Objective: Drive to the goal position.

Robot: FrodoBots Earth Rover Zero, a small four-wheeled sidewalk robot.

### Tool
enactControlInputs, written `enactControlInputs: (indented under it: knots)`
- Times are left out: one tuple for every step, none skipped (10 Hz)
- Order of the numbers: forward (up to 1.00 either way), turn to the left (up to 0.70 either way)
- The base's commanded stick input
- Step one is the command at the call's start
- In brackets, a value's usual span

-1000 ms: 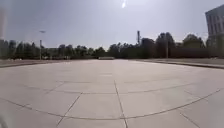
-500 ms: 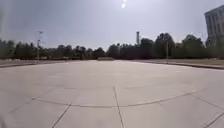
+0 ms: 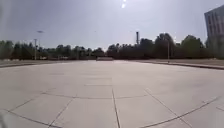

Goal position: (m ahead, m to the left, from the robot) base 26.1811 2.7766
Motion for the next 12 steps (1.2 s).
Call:
enactControlInputs:
  knots:
    - [1.00,0.00]
    - [1.00,0.00]
    - [1.00,0.00]
    - [1.00,0.00]
    - [1.00,0.00]
    - [1.00,0.00]
    - [1.00,0.00]
    - [1.00,0.00]
    - [1.00,0.00]
    - [1.00,0.00]
    - [1.00,0.00]
    - [1.00,0.00]
